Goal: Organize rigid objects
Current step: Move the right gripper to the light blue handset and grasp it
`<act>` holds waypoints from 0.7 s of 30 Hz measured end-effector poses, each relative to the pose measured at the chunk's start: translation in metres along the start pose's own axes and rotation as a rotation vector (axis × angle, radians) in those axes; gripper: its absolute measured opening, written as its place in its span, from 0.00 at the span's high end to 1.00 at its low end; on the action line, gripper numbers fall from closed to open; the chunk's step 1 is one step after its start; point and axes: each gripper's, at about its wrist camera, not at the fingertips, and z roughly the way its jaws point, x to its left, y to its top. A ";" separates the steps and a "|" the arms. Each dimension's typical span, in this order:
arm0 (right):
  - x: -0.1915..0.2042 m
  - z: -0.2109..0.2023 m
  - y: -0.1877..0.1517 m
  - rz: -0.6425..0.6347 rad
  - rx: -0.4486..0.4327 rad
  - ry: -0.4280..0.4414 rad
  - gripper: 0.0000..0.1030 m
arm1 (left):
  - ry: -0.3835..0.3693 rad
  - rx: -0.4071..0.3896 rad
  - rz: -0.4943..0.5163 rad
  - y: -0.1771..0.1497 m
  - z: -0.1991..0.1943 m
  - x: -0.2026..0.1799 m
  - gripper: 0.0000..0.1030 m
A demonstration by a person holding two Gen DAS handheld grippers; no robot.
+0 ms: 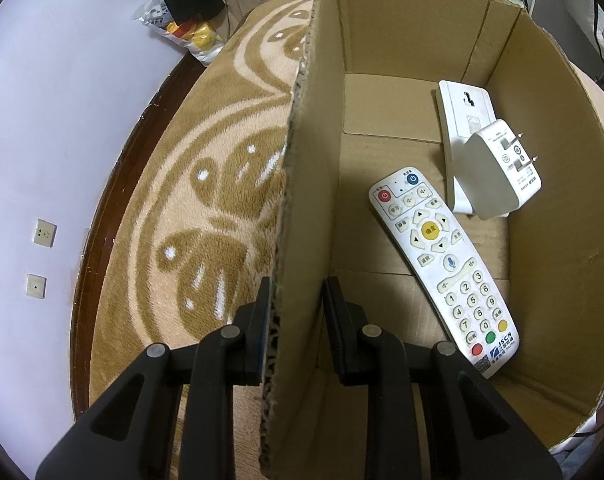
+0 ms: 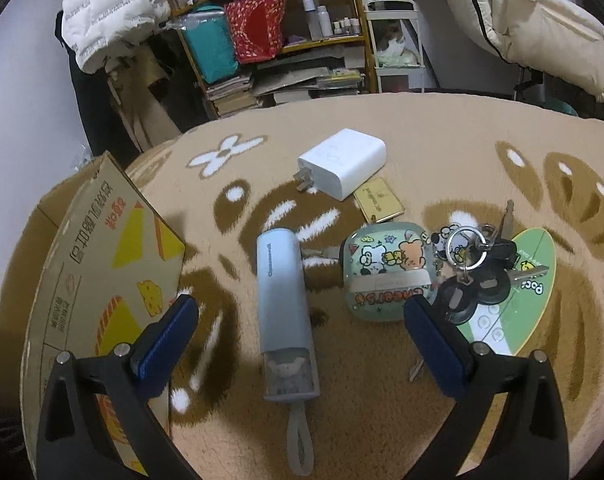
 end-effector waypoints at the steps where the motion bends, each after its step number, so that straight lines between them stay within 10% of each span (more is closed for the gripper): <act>1: 0.000 -0.001 0.001 -0.002 -0.003 0.000 0.03 | 0.000 0.001 -0.001 0.000 0.000 -0.001 0.77; 21: 0.007 0.003 0.000 -0.036 -0.031 0.067 0.61 | -0.017 0.009 -0.014 0.003 0.002 0.003 0.76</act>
